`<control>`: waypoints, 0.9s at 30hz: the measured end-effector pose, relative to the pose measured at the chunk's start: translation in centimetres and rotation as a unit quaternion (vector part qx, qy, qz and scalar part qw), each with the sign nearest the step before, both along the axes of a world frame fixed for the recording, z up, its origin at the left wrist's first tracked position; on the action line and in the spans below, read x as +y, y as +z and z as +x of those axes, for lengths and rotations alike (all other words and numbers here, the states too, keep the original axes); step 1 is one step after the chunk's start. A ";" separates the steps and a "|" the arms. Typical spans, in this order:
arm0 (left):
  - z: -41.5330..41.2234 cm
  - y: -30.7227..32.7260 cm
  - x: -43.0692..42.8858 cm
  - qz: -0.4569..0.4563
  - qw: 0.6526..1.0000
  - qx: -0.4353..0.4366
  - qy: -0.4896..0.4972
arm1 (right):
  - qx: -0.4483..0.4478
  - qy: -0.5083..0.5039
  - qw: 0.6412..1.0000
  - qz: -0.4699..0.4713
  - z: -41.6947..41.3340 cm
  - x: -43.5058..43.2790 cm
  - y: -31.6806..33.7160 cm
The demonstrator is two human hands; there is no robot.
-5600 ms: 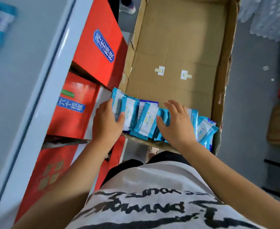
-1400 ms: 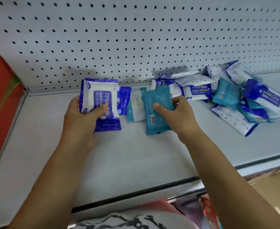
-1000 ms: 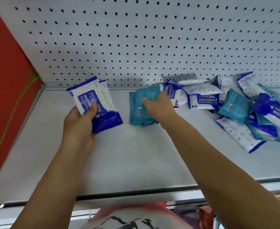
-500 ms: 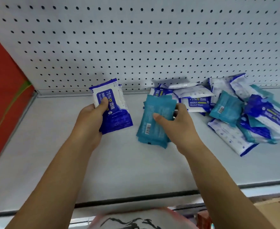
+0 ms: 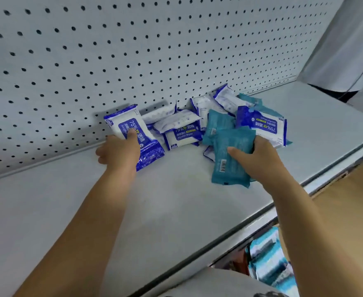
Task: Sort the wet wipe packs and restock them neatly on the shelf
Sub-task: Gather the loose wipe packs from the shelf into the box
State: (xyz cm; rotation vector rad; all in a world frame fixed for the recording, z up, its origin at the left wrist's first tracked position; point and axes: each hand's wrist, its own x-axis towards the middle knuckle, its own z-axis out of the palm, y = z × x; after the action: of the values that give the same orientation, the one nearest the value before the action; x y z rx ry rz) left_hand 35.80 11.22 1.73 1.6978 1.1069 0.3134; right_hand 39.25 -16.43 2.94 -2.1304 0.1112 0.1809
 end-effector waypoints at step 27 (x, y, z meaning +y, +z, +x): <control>-14.7 -0.2 -2.8 -0.276 0.931 -0.164 -0.175 | 0.010 0.048 0.990 0.133 -9.3 -0.7 1.1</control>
State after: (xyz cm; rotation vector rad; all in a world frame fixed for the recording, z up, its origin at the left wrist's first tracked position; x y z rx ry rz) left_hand 21.07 8.43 1.57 1.2442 0.5550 0.0412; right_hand 29.95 -17.12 4.03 -1.8694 -0.0042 0.2590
